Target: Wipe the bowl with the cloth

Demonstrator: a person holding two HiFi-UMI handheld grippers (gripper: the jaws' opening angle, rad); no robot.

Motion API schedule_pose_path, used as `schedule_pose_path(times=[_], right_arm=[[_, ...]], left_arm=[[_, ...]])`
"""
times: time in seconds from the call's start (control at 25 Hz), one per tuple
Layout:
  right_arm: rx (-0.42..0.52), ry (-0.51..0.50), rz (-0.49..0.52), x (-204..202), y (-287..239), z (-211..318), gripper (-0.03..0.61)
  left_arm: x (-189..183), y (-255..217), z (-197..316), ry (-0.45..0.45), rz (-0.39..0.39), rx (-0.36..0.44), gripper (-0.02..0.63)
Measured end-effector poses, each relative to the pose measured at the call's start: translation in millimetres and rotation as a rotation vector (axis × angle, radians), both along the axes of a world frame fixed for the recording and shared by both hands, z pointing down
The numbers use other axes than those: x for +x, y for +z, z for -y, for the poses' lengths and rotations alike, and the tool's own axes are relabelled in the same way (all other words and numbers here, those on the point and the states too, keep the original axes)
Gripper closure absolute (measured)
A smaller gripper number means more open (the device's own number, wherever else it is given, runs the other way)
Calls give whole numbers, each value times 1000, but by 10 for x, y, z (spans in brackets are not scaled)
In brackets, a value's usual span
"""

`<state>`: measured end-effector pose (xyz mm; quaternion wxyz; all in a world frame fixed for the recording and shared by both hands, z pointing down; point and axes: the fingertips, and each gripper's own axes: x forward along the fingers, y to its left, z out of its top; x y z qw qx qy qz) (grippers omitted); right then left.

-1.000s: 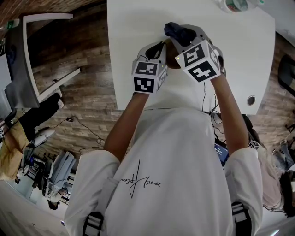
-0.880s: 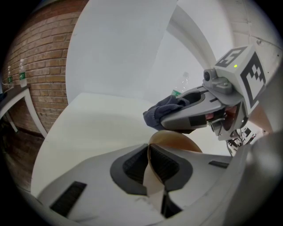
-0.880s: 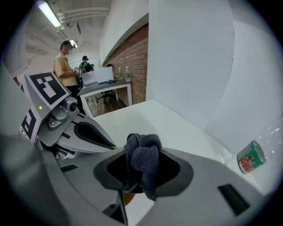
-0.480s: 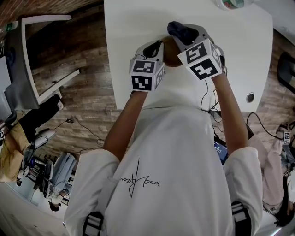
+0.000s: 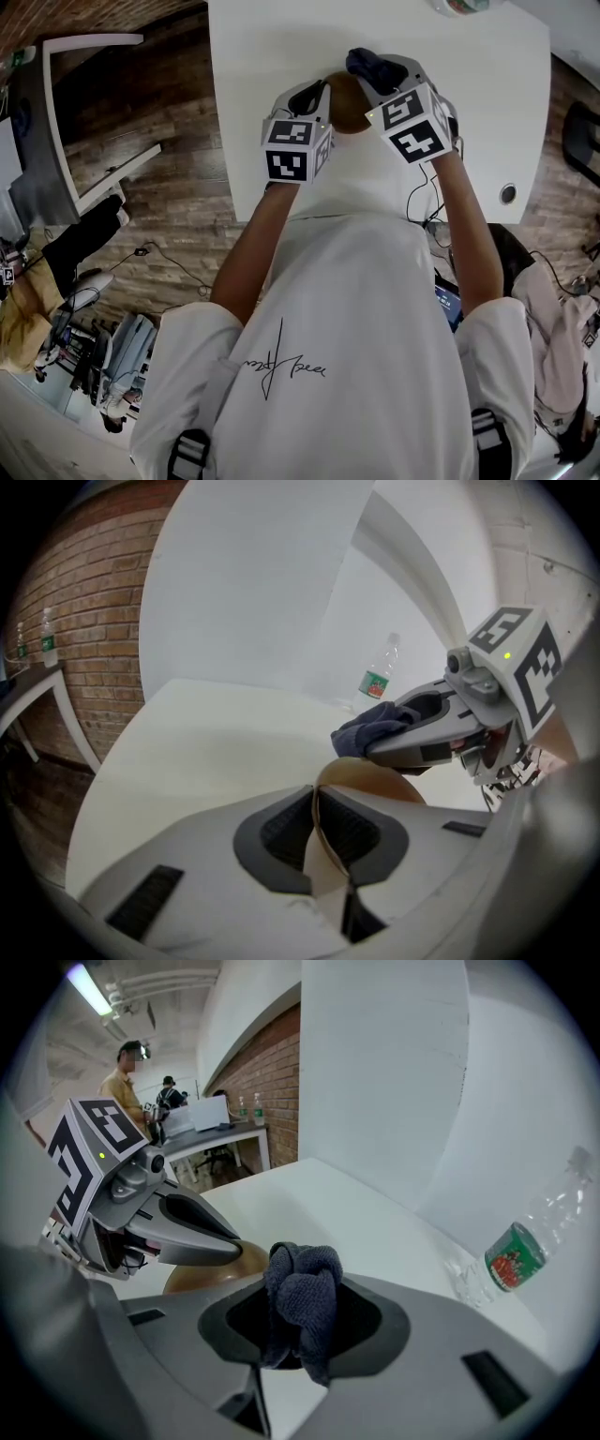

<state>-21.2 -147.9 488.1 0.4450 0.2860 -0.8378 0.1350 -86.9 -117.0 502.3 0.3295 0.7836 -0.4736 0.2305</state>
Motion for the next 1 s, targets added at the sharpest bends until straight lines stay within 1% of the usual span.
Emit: schedule_pose_path(times=[0.4, 0.72, 0.88, 1.0], right_arm=[[-2, 14, -13, 26, -14, -37, 457], [1, 29, -22, 253, -43, -127, 457], [4, 36, -25, 310, -35, -154, 457], [3, 41, -26, 335, -27, -194, 457]], left_arm=[[-49, 8, 11, -6, 0, -4, 589], [92, -27, -26, -7, 0, 1, 589], [110, -27, -20, 5, 7, 5, 589], [105, -16, -28, -3, 4, 2, 589]])
